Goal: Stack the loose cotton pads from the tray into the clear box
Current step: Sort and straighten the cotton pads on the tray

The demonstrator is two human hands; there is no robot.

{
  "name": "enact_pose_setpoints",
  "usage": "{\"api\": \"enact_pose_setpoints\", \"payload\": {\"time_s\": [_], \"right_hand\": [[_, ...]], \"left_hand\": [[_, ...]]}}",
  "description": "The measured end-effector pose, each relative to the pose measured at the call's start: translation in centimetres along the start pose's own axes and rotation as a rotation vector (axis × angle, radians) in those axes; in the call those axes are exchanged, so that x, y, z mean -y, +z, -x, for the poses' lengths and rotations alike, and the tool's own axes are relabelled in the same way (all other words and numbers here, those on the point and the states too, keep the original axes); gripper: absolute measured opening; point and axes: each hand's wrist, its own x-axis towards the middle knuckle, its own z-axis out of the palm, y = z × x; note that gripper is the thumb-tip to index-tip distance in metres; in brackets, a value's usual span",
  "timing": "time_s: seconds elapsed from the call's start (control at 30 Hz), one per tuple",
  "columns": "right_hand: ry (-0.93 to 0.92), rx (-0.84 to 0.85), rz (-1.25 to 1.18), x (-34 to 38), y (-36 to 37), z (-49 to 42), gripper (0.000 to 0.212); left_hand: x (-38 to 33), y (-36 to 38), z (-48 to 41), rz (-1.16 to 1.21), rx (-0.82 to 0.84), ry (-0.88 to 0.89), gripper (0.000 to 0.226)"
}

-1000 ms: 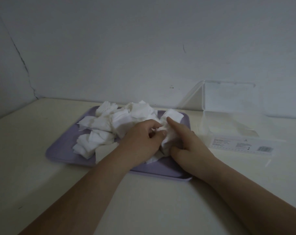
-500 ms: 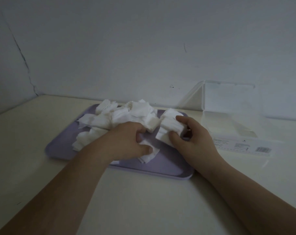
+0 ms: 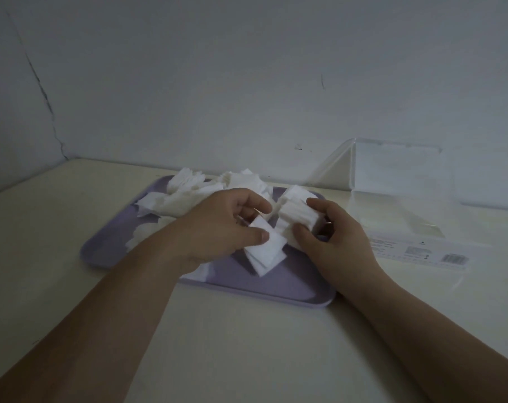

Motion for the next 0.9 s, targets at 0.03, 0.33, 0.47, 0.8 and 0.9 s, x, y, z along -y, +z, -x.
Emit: {"api": "enact_pose_setpoints", "payload": {"time_s": [0.03, 0.33, 0.47, 0.8, 0.9], "right_hand": [[-0.001, 0.000, -0.001, 0.0, 0.0, 0.0, 0.050], [0.038, 0.018, -0.103, 0.0, -0.3, 0.0, 0.052], [0.048, 0.038, -0.153, 0.0, -0.3, 0.0, 0.058], [0.069, 0.056, -0.197, -0.4, -0.3, -0.1, 0.055], [0.070, 0.067, -0.238, -0.6, -0.3, -0.1, 0.054]], "left_hand": [[-0.2, 0.1, 0.1, 0.029, -0.007, 0.019, 0.026], [0.2, 1.9, -0.6, 0.501, -0.129, 0.049, 0.021], [0.7, 2.8, -0.5, 0.321, -0.166, 0.027, 0.021], [1.0, 2.3, -0.5, 0.204, -0.136, 0.057, 0.023], [1.3, 2.6, -0.7, 0.188, -0.153, 0.041, 0.020]]}}
